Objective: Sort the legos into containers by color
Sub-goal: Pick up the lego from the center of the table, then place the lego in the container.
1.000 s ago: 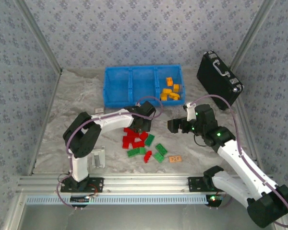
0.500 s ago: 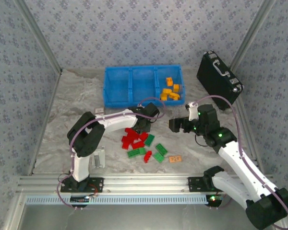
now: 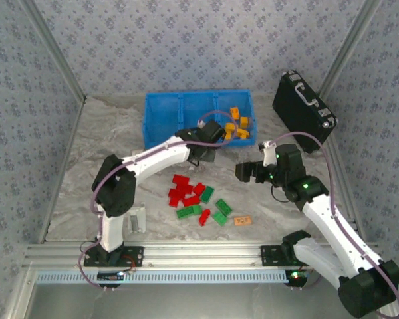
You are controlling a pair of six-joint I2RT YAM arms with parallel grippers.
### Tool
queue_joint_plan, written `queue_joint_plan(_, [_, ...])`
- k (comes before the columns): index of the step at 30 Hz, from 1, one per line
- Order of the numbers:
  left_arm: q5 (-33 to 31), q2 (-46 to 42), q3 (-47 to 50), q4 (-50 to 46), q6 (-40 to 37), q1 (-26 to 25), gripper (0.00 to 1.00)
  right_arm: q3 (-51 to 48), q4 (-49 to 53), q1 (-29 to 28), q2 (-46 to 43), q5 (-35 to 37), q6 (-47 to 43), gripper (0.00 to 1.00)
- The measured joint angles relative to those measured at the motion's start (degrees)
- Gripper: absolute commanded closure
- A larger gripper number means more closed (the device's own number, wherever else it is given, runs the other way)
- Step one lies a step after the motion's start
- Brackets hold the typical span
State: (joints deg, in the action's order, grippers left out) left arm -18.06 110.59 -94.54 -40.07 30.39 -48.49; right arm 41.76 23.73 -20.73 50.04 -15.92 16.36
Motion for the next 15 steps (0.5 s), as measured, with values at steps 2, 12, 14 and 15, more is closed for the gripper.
queue_joint_plan(2, [-0.33, -0.22, -2.12, 1.07, -2.36, 1.42, 0.63, -0.37, 0.07, -0.37, 0.00, 0.02, 0.48, 0.01])
queue_joint_plan(12, [2.32, 8.55, -12.52, 5.53, -9.64, 10.34, 0.62, -8.24, 1.49, -8.90, -4.22, 2.19, 2.95, 0.09])
queue_joint_plan(14, [3.10, 11.26, -13.94, 6.43, -10.51, 11.28, 0.60, -9.49, 1.42, -11.15, -5.95, 3.23, 3.67, 0.08])
queue_joint_plan(15, [3.41, 12.46, -14.49, 6.60, -10.93, 11.56, 0.59, -10.05, 1.38, -11.98, -6.56, 3.45, 4.00, 0.08])
